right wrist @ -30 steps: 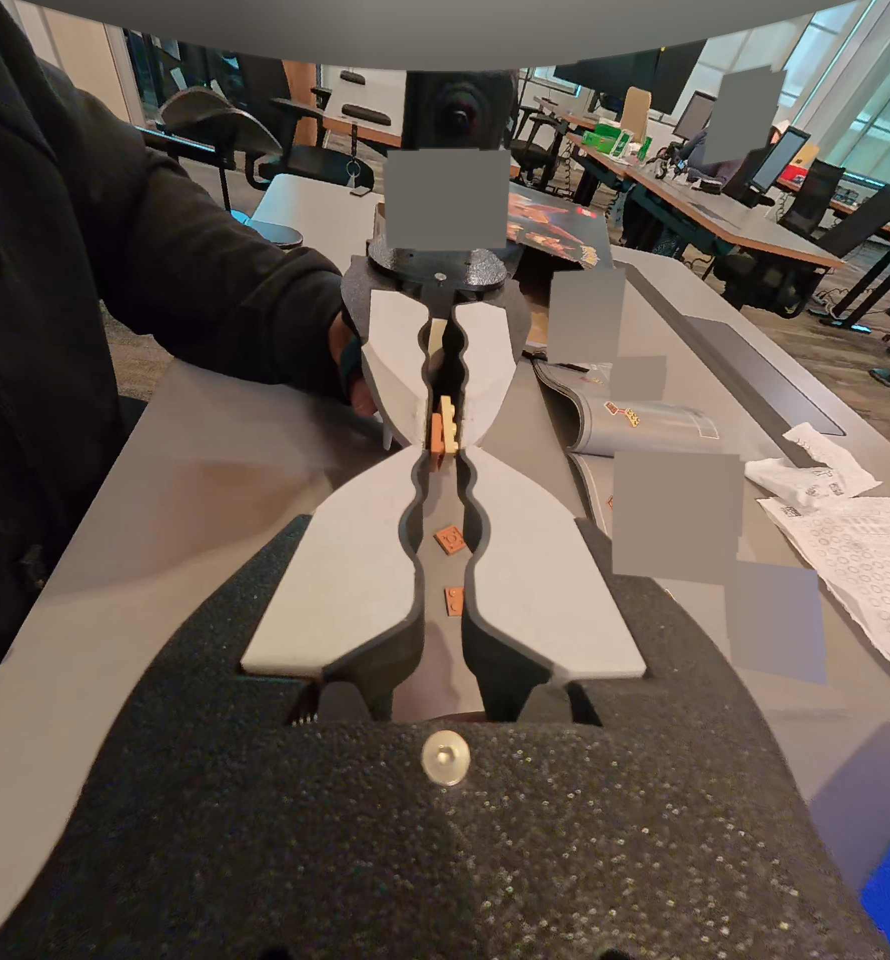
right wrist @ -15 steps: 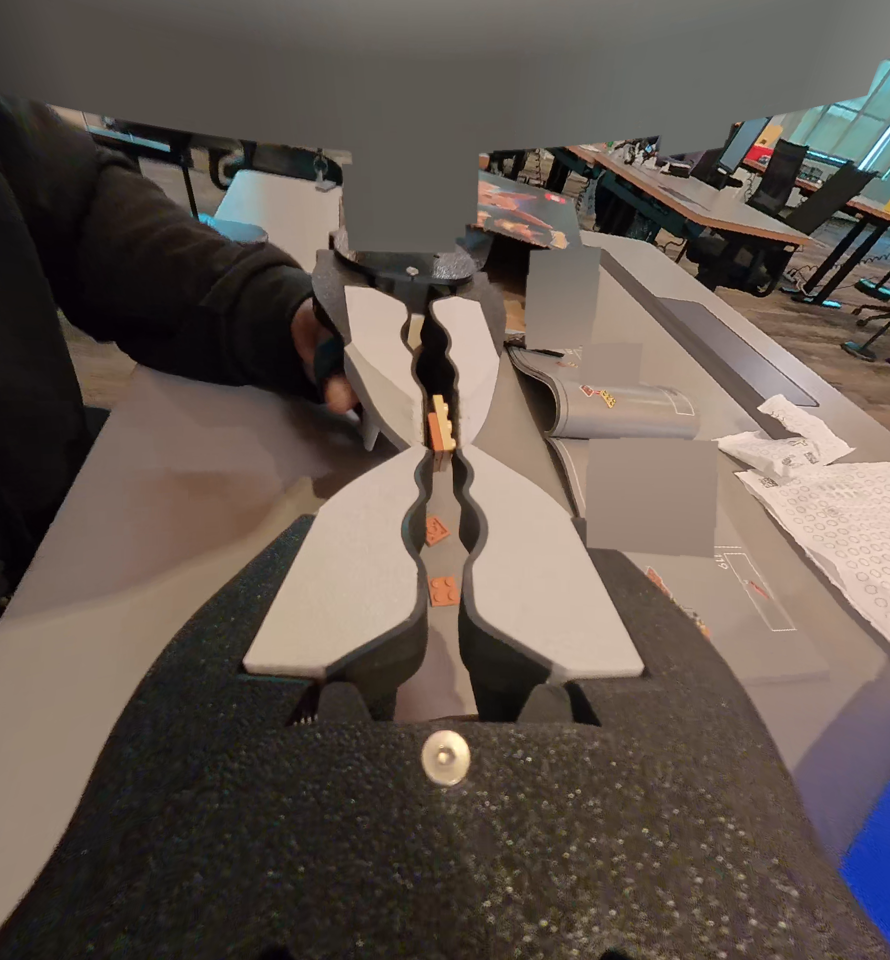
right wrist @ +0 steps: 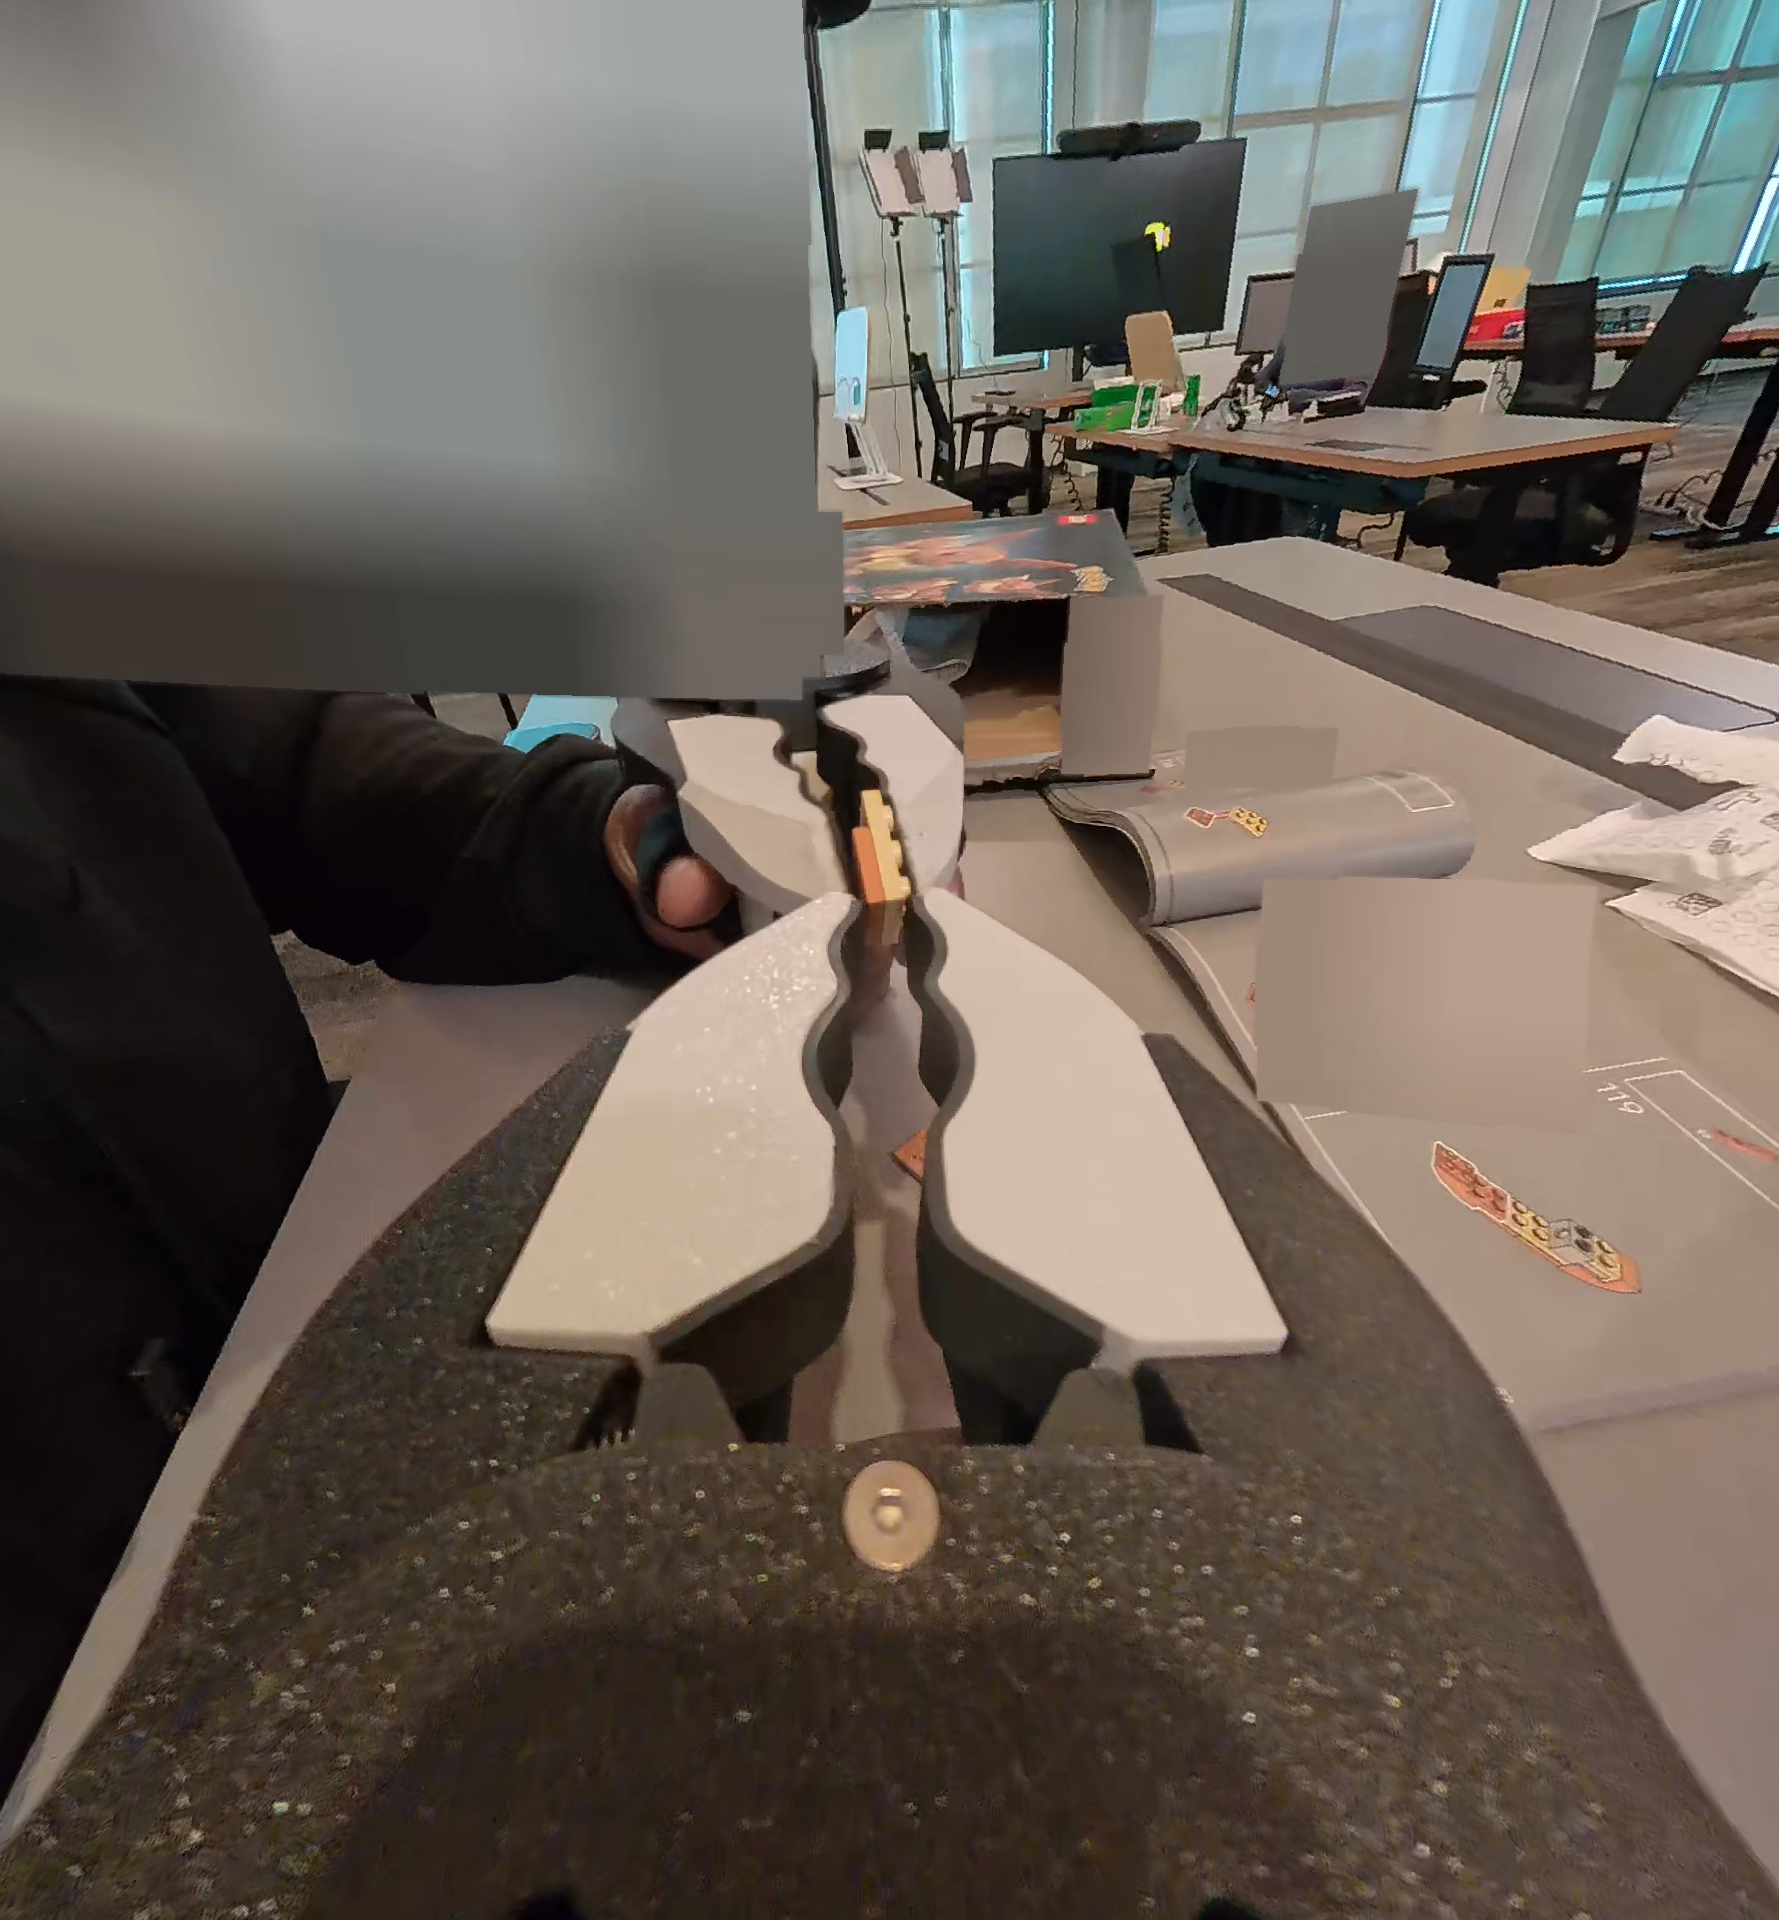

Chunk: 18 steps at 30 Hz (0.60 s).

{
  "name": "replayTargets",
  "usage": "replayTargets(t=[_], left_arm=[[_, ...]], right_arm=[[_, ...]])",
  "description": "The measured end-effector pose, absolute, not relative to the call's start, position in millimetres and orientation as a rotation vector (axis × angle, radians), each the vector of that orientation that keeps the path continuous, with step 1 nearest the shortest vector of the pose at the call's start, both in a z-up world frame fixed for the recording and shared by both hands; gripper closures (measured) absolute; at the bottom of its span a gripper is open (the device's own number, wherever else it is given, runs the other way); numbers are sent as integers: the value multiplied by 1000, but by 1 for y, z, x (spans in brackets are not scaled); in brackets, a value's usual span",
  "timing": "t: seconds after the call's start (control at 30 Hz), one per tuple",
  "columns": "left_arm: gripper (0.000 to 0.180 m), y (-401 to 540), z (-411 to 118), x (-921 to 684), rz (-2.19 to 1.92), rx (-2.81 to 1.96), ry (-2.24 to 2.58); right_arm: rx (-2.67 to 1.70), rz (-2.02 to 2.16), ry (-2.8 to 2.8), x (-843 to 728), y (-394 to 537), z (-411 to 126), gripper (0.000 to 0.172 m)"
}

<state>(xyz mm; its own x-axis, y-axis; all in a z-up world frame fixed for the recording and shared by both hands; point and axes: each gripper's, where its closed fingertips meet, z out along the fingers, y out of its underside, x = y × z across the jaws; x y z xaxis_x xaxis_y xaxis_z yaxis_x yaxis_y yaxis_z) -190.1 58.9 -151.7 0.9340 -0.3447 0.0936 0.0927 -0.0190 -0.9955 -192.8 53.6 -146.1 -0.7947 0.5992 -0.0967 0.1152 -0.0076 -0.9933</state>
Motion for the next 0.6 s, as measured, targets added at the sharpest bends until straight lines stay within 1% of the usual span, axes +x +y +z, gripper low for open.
replayTargets(t=[0.07, 0.23, 0.3, 0.4, 0.6], left_arm=[[172, 58, -152, -190, -347, -1552, 213], [172, 55, -155, -190, -245, -1601, 282], [173, 54, -156, -190, -217, -1619, 302], [173, 54, -157, -187, -210, -1631, 320], [173, 56, -164, -184, -220, -1672, 342]], right_arm=[[-724, 1854, -1920, -193, 51, -148, 165], [-653, 1774, -1950, -192, 49, -152, 164], [-631, 1739, -1951, -193, 50, -152, 160], [-597, 1718, -1962, -191, 50, -152, 159], [-562, 1706, -1988, -187, 47, -154, 163]])
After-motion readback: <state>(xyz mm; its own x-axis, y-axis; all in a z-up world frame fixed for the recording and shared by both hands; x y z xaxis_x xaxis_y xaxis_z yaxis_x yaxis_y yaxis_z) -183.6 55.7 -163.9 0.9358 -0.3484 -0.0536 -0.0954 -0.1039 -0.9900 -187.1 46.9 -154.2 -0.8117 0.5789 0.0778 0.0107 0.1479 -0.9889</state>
